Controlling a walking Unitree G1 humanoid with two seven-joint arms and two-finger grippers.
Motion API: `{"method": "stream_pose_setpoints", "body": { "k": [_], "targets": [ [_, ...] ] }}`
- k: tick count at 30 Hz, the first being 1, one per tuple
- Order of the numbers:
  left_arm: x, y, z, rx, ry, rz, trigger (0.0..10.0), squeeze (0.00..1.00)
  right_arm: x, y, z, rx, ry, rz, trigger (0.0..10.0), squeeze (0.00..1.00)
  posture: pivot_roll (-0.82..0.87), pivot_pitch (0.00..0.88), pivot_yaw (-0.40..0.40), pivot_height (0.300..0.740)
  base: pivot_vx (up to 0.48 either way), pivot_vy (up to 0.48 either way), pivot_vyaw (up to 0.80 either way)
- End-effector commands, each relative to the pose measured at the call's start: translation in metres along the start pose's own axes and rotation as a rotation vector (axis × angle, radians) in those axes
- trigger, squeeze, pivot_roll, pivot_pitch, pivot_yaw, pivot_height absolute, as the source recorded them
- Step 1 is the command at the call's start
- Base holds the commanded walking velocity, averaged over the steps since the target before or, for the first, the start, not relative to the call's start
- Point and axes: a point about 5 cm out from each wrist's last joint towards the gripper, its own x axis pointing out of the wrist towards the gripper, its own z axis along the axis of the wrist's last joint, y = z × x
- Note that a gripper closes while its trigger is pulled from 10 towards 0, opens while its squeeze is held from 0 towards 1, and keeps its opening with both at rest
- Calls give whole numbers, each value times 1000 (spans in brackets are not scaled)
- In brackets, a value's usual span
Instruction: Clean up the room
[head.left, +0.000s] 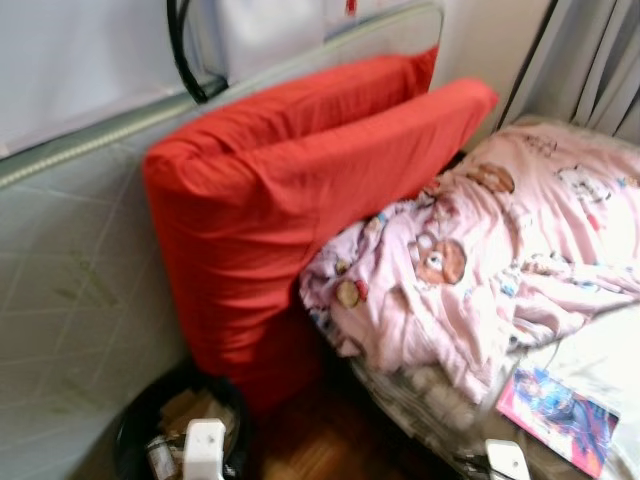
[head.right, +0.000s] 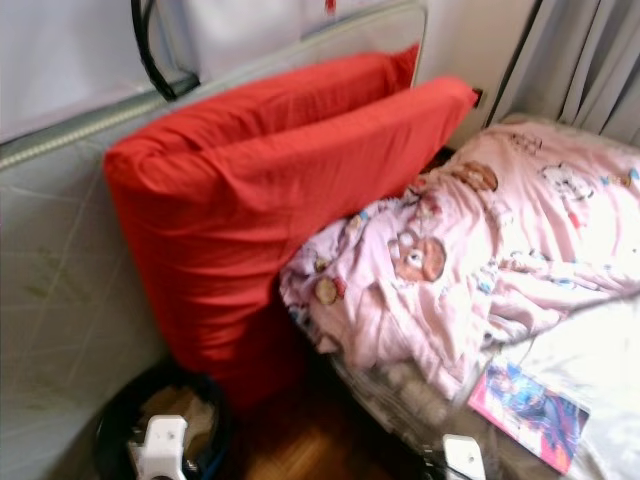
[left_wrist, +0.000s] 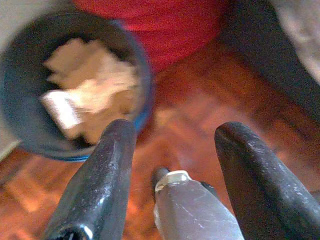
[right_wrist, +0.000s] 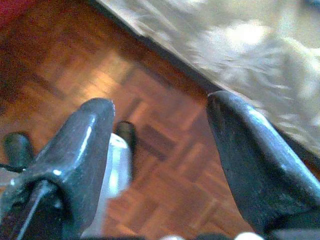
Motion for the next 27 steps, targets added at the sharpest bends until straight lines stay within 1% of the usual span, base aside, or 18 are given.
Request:
{"method": "stream_pose_setpoints", "body": {
  "k": [1,7,23,27],
  "targets": [
    [-2,12,-5,9,25,28,10000,0,1,5,2,5,-6,8,10000,0,-8,87,-21,740,0,-480,0],
    [-3,12,-6,9,29,29,10000,0,1,5,0,8,5,8,10000,0,-1,76,-23,740,0,-480,0],
    [-2,11,-6,3,34,28,10000,0,1,4,0,7,11,10,10000,0,-7,90,-25,740,0,-480,-667],
    [-3,13,-7,-8,36,35,10000,0,1,4,0,8,13,11,10000,0,-7,90,-24,740,0,0,-631]
  ]
}}
